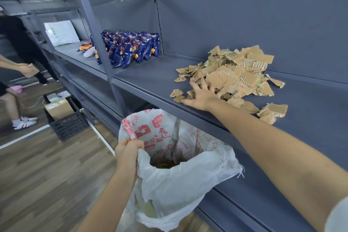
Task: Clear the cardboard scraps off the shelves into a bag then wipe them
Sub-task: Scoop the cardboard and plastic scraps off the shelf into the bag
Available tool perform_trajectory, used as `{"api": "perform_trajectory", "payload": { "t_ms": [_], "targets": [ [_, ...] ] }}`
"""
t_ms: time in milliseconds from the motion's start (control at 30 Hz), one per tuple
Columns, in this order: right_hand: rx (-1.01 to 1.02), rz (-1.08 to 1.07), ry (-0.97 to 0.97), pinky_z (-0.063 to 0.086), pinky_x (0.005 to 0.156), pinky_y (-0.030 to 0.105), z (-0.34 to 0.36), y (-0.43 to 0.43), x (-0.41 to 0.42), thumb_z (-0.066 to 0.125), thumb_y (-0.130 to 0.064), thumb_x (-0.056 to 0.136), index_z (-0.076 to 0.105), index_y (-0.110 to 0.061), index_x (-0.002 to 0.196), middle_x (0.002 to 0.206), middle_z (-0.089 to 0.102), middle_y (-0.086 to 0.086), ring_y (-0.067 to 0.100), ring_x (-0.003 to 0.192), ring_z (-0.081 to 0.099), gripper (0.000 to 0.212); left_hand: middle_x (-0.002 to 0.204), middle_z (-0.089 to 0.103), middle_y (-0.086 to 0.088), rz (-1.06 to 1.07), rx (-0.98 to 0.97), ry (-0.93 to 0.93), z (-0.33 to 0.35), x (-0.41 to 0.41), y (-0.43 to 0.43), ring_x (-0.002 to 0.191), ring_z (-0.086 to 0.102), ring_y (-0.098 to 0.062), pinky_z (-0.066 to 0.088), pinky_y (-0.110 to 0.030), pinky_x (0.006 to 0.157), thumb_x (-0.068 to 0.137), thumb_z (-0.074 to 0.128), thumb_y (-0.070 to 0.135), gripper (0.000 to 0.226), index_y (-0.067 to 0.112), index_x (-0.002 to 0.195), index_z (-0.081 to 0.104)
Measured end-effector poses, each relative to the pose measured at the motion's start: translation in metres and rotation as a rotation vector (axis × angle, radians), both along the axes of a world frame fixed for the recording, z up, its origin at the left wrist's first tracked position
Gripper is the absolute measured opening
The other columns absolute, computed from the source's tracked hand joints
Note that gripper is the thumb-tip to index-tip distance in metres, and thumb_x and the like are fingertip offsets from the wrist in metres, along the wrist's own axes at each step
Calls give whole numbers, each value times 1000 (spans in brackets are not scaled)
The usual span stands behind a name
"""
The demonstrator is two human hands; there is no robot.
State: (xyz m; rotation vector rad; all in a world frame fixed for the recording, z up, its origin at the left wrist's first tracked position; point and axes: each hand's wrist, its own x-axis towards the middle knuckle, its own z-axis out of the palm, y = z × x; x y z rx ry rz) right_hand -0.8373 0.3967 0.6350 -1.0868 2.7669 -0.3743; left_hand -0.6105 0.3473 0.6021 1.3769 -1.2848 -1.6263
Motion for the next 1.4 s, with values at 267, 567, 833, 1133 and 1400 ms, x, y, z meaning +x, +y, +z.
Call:
{"api": "perform_trajectory", "payload": {
  "t_ms": [267, 567, 833, 1133, 1400],
  "targets": [
    [51, 53, 56, 13, 111, 61, -11, -12, 4, 36, -52, 93, 34, -30, 141, 154, 22, 7, 37, 141, 16, 53, 78, 50, 1, 5, -22, -15, -1, -2, -9, 70, 47, -13, 43, -24, 58, 83, 51, -7, 29, 19, 70, 48],
    [-69, 204, 242, 46, 92, 40, -13, -11, 15, 41, -17, 95, 57, -15, 126, 128, 51, 11, 33, 116, 44, 35, 75, 48, -1, -7, -15, -15, -4, -6, -14, 68, 45, -14, 42, -24, 58, 81, 50, -8, 24, 13, 71, 50],
    [-137, 263, 310, 44, 85, 36, 4, -4, 24, 39, -17, 98, 55, -15, 126, 124, 54, 13, 34, 116, 49, 33, 74, 48, -2, -31, -7, -15, -8, -8, -16, 67, 46, -15, 42, -25, 57, 79, 51, -8, 24, 13, 68, 49],
    [-51, 578, 368, 48, 80, 34, -4, 1, 94, 38, -23, 99, 60, -17, 116, 120, 58, 7, 24, 109, 52, 28, 70, 46, -3, -36, 6, -19, -12, -8, -18, 65, 45, -17, 41, -24, 56, 76, 50, -9, 24, 12, 65, 47],
    [-34, 617, 176, 43, 70, 24, -16, 4, 105, 46, -25, 95, 61, -16, 112, 110, 64, 5, 19, 98, 57, 25, 72, 46, -3, -41, -8, -32, -8, -7, -11, 66, 45, -15, 41, -24, 57, 78, 51, -8, 24, 12, 67, 47]
  ]
}}
